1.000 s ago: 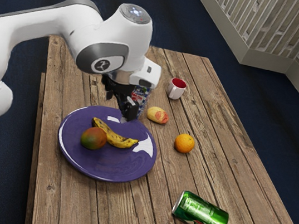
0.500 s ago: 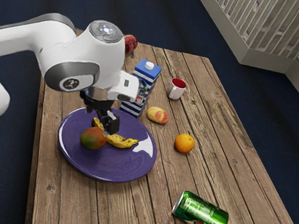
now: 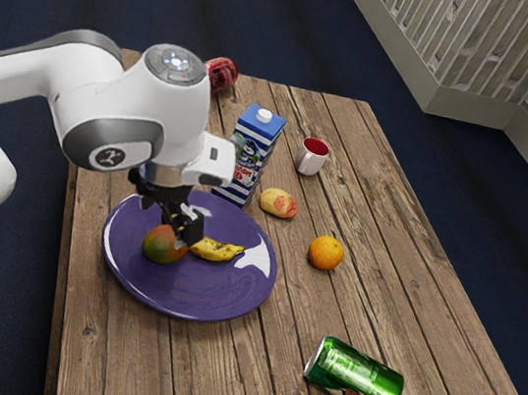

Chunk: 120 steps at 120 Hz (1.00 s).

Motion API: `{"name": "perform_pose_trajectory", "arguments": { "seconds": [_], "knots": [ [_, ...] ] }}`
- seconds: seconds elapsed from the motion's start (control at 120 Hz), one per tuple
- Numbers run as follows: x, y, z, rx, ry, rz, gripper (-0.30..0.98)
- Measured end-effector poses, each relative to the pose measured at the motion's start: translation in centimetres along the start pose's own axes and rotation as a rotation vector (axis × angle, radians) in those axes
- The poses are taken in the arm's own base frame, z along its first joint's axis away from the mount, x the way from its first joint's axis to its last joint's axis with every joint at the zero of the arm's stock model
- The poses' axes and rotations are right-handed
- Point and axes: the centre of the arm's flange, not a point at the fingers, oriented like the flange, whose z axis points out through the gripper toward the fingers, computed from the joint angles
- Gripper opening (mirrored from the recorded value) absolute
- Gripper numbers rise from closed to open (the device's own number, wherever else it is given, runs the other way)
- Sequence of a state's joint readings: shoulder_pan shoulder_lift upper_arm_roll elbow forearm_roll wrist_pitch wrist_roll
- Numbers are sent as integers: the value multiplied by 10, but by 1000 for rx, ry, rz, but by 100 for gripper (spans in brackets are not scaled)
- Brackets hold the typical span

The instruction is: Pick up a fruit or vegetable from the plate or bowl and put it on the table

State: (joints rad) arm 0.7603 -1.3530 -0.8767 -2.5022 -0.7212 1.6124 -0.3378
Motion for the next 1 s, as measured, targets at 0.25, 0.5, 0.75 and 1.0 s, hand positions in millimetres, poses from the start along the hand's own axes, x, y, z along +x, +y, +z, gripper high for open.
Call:
{"name": "perform_pose_trajectory", "arguments": {
  "seconds": [0.25, 0.5, 0.75, 1.0],
  "knots": [
    [5, -2, 15, -10, 28, -28, 65],
    [11, 3, 32, -31, 37, -49, 64],
    [15, 3, 42, -41, 32, -69, 64],
    [14, 4, 46, -34, 14, -75, 64]
  ]
}}
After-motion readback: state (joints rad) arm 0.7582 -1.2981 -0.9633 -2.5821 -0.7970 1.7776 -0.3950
